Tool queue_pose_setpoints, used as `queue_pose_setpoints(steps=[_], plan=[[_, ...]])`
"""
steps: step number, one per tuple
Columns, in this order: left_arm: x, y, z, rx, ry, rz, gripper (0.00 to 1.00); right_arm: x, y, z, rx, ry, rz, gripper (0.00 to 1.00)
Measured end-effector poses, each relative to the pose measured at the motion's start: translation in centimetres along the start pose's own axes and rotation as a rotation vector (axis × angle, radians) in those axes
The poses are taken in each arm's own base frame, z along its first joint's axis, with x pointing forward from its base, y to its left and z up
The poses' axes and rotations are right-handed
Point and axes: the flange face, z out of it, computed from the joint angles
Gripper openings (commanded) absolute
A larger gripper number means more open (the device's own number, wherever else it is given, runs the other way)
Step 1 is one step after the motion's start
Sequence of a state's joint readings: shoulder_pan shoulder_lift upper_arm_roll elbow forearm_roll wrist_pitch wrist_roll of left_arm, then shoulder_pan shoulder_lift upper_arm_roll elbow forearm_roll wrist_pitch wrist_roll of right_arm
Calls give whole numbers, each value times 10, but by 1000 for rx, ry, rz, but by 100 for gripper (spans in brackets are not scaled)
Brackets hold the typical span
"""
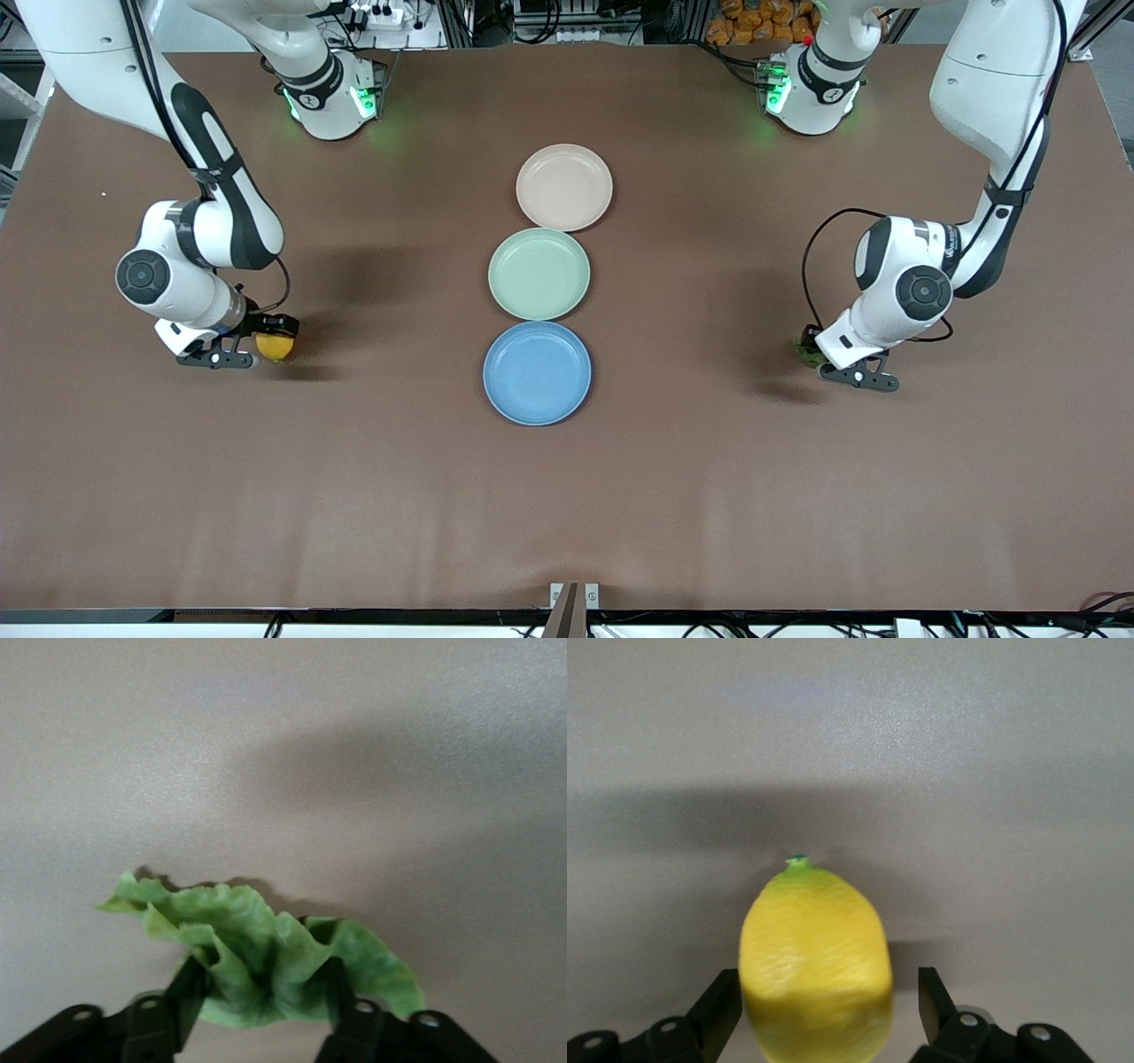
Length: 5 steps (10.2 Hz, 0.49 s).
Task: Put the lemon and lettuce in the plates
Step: 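Close the right gripper on the lemon while the left gripper grasps the lettuce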
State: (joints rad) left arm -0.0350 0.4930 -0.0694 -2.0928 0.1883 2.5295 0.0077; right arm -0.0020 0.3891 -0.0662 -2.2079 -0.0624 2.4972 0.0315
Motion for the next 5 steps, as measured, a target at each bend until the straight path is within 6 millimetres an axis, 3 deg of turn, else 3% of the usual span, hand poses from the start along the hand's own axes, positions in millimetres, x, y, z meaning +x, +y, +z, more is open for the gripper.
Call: queue_pose_setpoints(steps=[1,2,5], plan=[[0,0,0,5,1,7,0,0,0,1,0,-1,0,9],[1,0,-1,7,4,9,0,0,0,0,0,0,0,0],[9,-4,-19,16,35,5,0,8,0,-10,-1,-7,-1,0]])
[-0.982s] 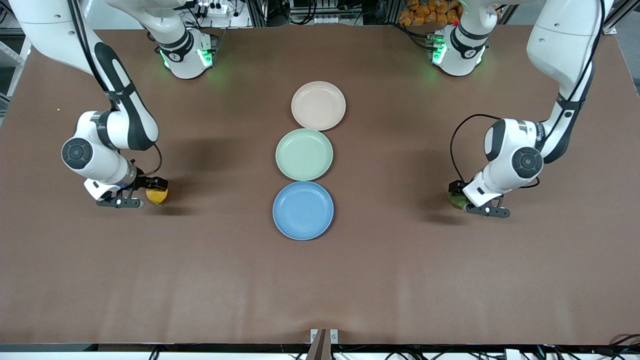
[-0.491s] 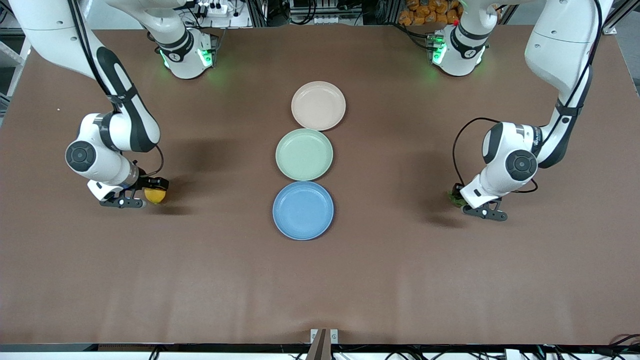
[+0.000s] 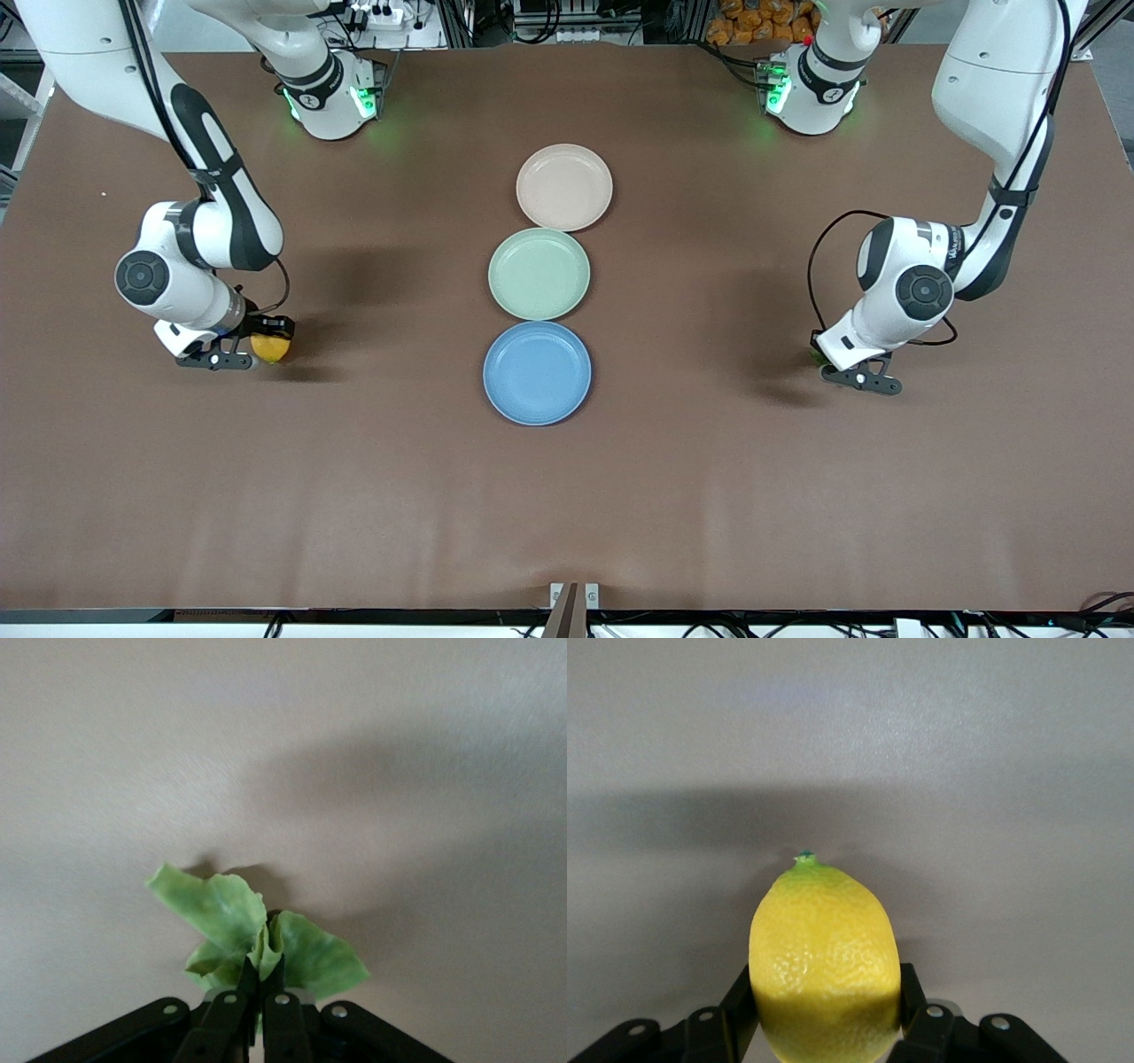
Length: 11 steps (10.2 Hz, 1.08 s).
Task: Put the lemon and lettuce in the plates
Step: 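Close the right gripper on the lemon while the left gripper grasps the lettuce, then carry the lemon to the blue plate while the left gripper carries lettuce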
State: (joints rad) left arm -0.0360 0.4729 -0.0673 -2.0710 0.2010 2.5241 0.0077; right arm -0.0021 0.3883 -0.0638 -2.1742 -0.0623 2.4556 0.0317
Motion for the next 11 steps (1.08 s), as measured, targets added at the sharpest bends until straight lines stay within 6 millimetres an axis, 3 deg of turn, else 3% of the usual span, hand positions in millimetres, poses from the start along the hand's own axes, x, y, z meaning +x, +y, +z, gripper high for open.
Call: queue_pose_setpoints(steps=[2,4,5,7,8,10,11], plan=[[4,3,-41,12,7,8,0,20,-15,-40,18,-30,1,0],[4,28,-103,31,1,46,0,42,-52,-89,113,5,25,0],[0,47,-139,42,-6,52,0,48,-71,-105,141,27,28,0],[-12,97,-199,41,1,15,0,55,-124,-138,167,56,60,0],[-19,129,-217,4,-3,-29,0,58,-152,-155,174,69,73,0],[-37,199,-231,-36,-29,-126,0,62,-205,-178,190,92,103,0],[-47,238,-234,-39,-32,-172,0,62,-231,-177,196,92,120,0]])
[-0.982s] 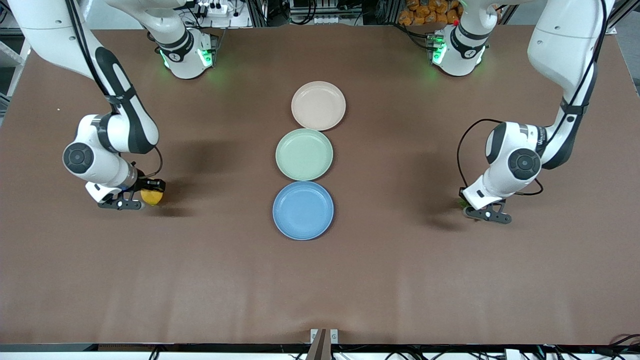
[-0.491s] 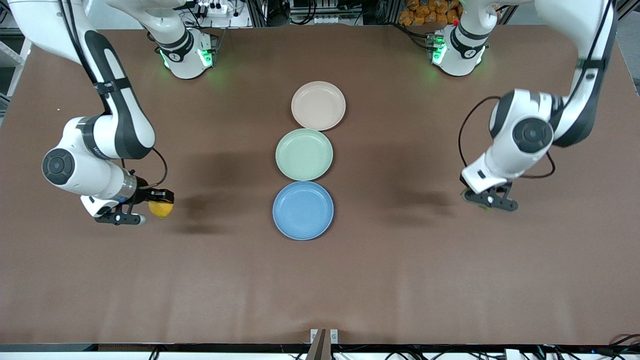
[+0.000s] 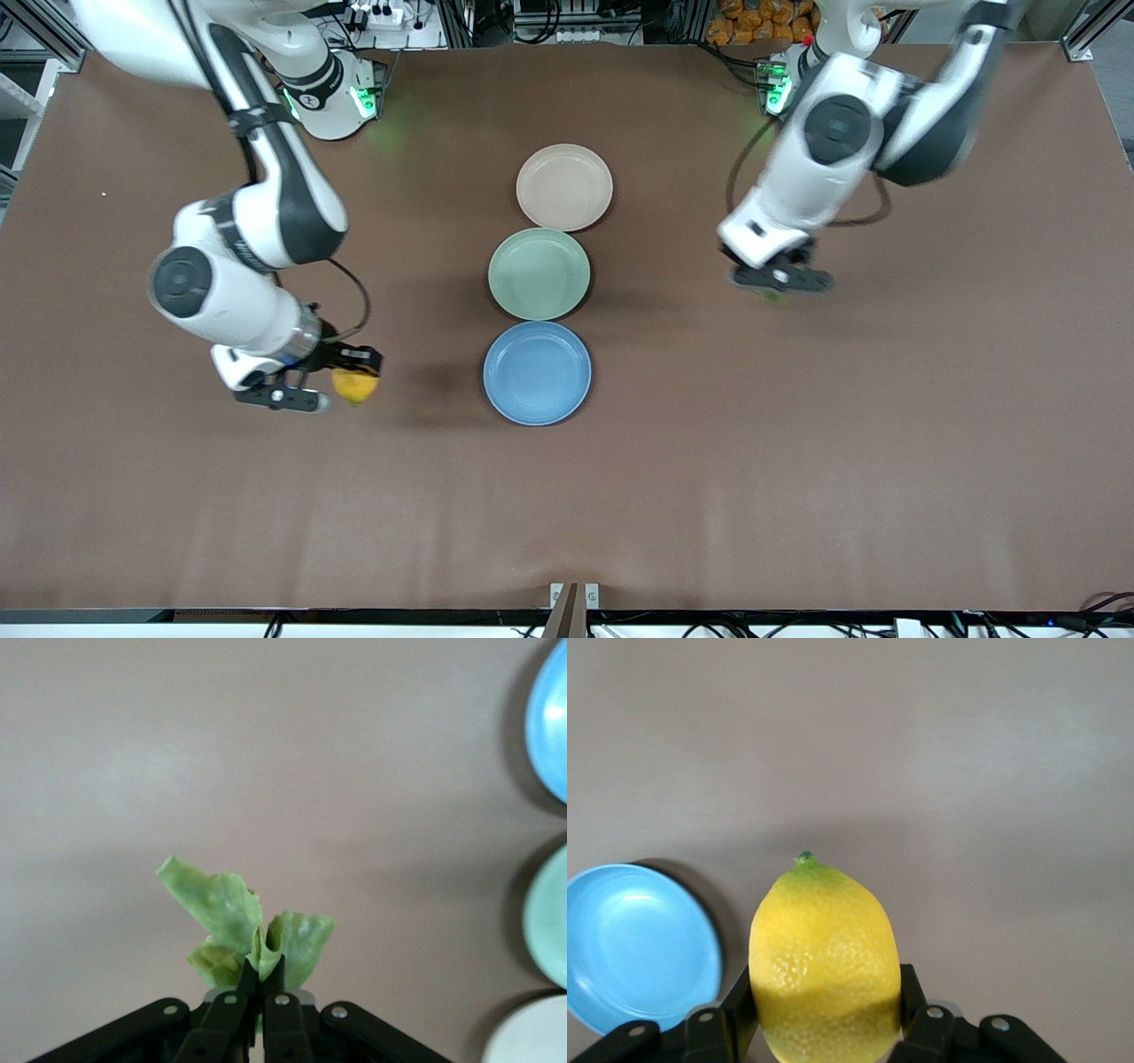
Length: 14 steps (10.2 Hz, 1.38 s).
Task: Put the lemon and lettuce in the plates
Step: 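Carry the lemon to the blue plate while the left gripper carries lettuce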
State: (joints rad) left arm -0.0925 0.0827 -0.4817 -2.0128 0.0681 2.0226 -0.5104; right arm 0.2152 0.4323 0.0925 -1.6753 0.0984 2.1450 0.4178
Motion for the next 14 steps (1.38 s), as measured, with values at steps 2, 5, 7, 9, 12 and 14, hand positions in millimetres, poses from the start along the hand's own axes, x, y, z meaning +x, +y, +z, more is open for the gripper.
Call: queue_pose_setpoints(steps=[2,5,7,9,12,14], plan=[[-33,58,3,-3,-13,-55,0,-6,-48,20,8,-4,72,0],[-75,119,19,-18,-60,-95,0,-14,-107,57,34,10,175,0],[-102,162,38,-50,-82,-133,0,-18,-131,73,56,24,228,0],[-124,198,62,-94,-110,-183,0,-21,-148,90,104,47,276,0],[-156,236,111,-71,-120,-239,0,-35,-165,112,120,24,337,26],[-180,252,141,-28,-135,-267,0,-41,-171,113,126,12,359,62]])
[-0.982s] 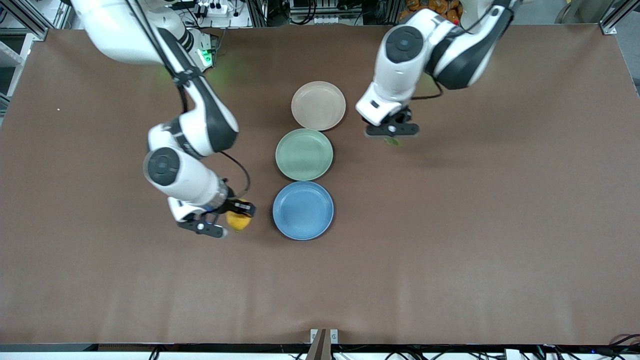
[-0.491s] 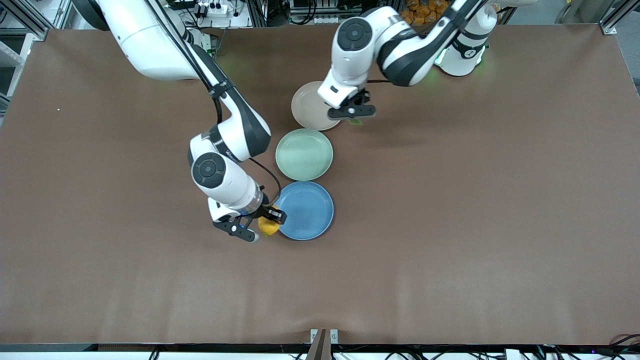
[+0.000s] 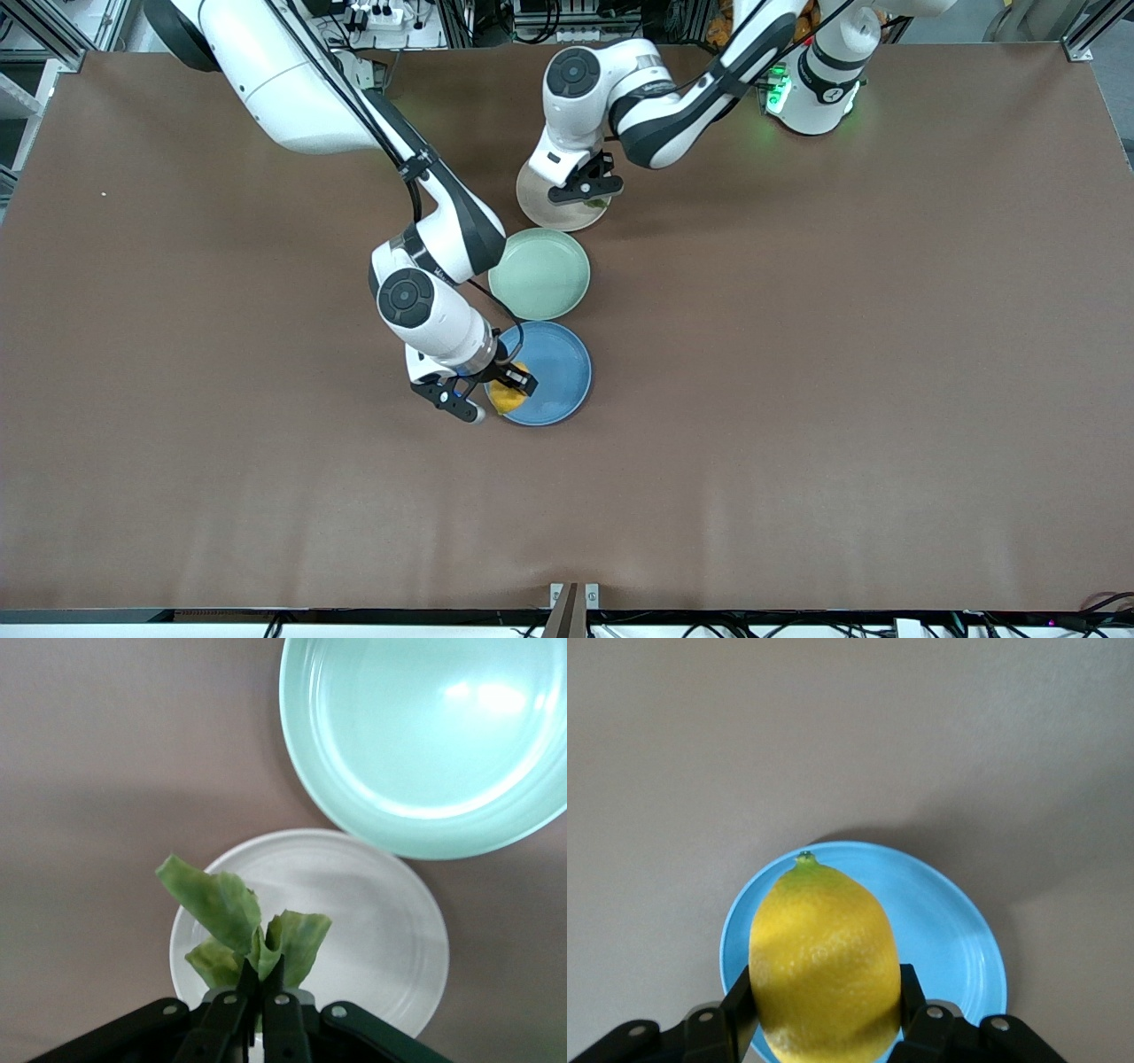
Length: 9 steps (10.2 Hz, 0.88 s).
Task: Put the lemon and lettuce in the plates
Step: 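Carry the lemon to the blue plate while the left gripper carries lettuce, then release the lemon on the blue plate while the left gripper releases lettuce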
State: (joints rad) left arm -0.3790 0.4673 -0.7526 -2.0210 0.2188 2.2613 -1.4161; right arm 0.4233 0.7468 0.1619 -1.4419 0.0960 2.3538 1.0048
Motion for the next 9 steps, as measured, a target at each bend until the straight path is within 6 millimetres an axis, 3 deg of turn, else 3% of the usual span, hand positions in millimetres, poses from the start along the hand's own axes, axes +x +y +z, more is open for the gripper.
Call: queue_pose_setpoints(steps=[3,4,6,8,9], plan=[[-38,10,37,54,25,-36,4,-8,2,19,-16,-25,27,76],[-49,12,50,69,40,-53,99,-10,3,26,-23,-32,28,85],[-57,15,66,74,45,-80,100,-12,3,31,-25,-36,30,100],[-46,26,52,35,51,-101,100,-11,1,28,-20,-32,29,100],[-33,35,33,-2,62,-122,100,-7,-1,24,-14,-20,24,100]])
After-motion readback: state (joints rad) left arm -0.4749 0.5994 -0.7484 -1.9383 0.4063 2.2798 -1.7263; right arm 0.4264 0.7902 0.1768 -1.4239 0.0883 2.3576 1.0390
